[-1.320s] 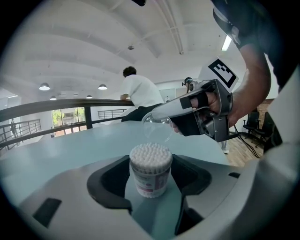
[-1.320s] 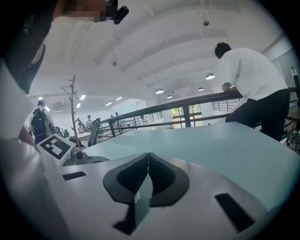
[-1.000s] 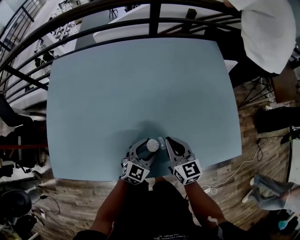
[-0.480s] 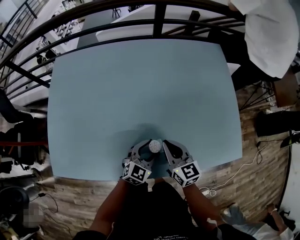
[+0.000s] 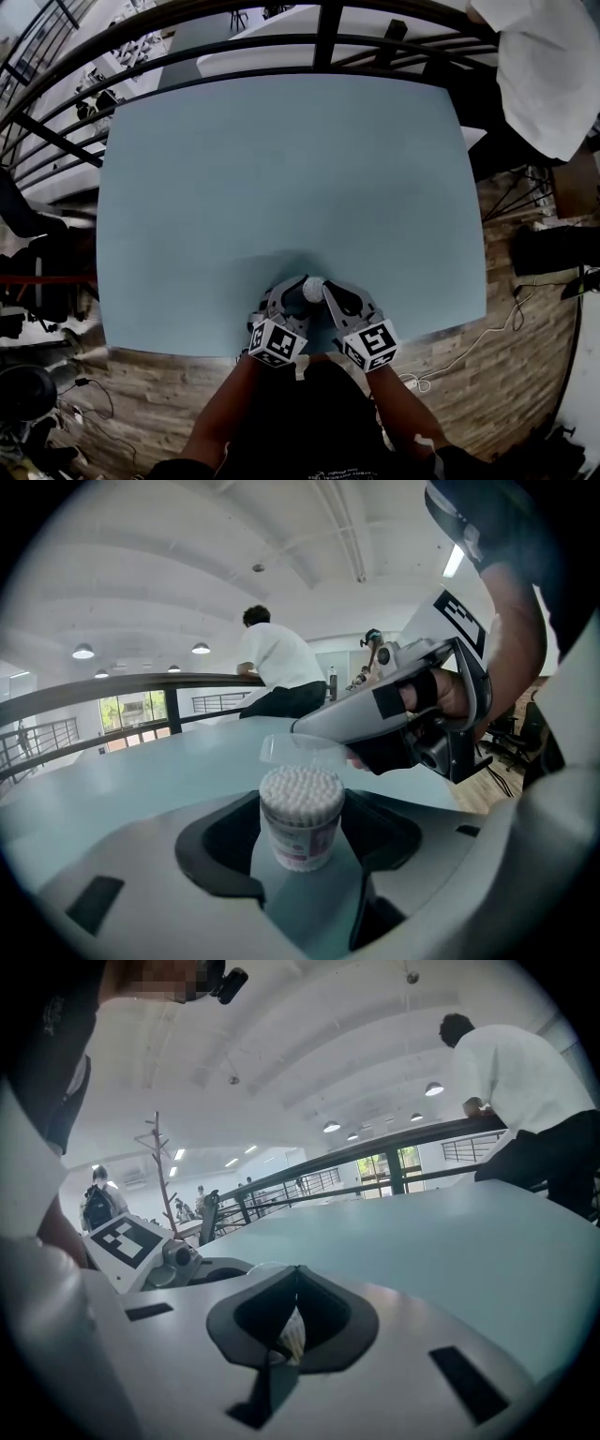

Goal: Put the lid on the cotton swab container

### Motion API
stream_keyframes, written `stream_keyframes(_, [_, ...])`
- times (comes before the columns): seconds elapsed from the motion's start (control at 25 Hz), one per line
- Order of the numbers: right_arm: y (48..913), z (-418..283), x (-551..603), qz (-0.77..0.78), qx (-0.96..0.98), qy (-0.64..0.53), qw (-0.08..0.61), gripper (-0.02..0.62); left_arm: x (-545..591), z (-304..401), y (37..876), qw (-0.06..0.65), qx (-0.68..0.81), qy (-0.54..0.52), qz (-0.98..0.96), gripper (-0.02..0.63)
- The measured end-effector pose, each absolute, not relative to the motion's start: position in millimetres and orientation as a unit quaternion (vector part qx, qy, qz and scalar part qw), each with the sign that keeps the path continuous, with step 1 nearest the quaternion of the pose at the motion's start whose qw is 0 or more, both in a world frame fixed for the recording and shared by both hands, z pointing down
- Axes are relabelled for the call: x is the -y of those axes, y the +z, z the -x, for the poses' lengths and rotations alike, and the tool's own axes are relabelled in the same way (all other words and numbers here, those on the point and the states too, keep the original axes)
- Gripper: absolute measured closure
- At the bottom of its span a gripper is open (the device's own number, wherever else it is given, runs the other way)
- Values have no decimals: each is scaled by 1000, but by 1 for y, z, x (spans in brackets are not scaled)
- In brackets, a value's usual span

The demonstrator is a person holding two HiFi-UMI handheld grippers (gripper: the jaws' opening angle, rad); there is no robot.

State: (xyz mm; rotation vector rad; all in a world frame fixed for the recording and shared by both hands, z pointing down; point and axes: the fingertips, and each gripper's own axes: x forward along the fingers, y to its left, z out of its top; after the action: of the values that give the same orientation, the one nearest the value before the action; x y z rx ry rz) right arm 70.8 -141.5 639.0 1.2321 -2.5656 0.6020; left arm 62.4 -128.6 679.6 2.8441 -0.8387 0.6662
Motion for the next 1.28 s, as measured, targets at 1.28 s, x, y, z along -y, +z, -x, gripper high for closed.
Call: stream_keyframes(1.28, [645, -50, 140, -384, 889, 147, 203, 577, 127, -59, 686, 92, 269, 208, -936, 324])
